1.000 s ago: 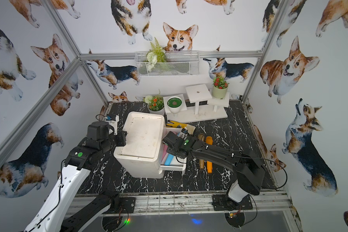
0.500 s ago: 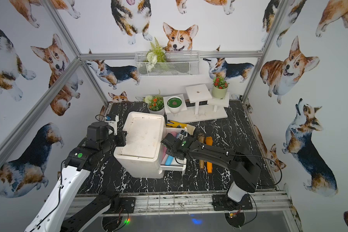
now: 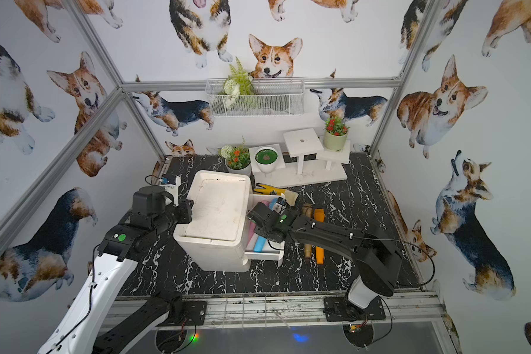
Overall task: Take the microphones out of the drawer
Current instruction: Pick up the microphone from the drawer.
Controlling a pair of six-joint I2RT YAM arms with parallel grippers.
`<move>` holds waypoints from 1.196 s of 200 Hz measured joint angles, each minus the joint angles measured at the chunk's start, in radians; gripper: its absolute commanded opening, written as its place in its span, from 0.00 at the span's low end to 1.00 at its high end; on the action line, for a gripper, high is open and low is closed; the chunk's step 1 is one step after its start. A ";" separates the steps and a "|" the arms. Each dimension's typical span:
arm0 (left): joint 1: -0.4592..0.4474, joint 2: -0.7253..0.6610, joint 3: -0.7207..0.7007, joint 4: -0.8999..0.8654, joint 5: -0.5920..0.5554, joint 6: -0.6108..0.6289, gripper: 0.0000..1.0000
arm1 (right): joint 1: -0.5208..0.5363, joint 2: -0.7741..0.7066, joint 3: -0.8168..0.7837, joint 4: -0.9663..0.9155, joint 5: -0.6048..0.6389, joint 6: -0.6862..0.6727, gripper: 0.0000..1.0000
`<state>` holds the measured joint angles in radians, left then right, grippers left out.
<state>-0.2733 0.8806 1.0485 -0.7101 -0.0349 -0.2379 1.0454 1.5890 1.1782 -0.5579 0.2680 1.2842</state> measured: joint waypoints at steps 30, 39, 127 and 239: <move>0.000 0.000 0.000 0.000 -0.001 -0.001 0.00 | 0.000 -0.023 0.000 -0.002 0.010 -0.009 0.32; 0.000 0.000 0.000 0.000 -0.001 -0.001 0.00 | 0.000 -0.031 0.000 -0.002 0.013 -0.016 0.32; 0.000 0.007 0.005 -0.004 0.000 0.000 0.00 | 0.000 -0.114 0.002 0.010 0.034 -0.137 0.31; 0.000 0.008 0.011 -0.011 -0.002 0.004 0.00 | -0.091 -0.359 -0.074 0.009 0.041 -0.341 0.28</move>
<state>-0.2733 0.8890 1.0592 -0.7208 -0.0372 -0.2337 0.9543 1.2301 1.1046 -0.5491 0.3092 0.9432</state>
